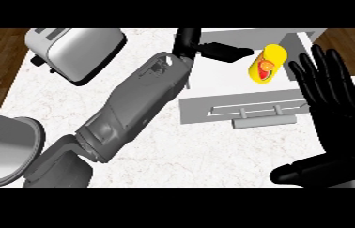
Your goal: Pick up the cup, place it into the drawer and close the drawer
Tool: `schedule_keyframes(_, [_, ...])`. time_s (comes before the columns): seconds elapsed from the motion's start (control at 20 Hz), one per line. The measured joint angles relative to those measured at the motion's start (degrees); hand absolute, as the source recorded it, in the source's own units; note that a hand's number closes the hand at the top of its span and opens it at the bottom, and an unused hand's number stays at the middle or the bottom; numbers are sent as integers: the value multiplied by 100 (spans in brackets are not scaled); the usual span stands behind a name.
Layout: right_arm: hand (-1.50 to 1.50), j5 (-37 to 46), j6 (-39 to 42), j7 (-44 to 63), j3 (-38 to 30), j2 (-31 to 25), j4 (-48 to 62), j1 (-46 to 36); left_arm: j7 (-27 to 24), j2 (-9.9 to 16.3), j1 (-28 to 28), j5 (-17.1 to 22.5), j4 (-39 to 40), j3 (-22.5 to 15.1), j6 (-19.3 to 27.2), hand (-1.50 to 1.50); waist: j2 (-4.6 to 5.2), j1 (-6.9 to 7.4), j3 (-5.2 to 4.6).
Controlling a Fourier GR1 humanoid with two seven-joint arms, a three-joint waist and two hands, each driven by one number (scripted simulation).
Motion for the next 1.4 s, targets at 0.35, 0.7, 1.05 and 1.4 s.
schedule_keyframes(0.35, [150,-394,275,154,-191,-225,-329,322,-177,28,98,295,-325,488,-289,-150,-84,306,-3])
schedule_keyframes(0.7, [150,69,748,183,-59,-728,-659,594,8,610,818,388,-1252,749,-334,-150,-154,545,-8])
schedule_keyframes(1.05, [150,728,1001,155,35,-1058,-592,685,424,1416,2035,433,-2781,856,-212,-150,-169,668,-7])
schedule_keyframes(1.4, [150,1581,904,64,339,-999,-274,654,709,2225,3591,491,-4466,1046,-286,-150,-147,648,-6])
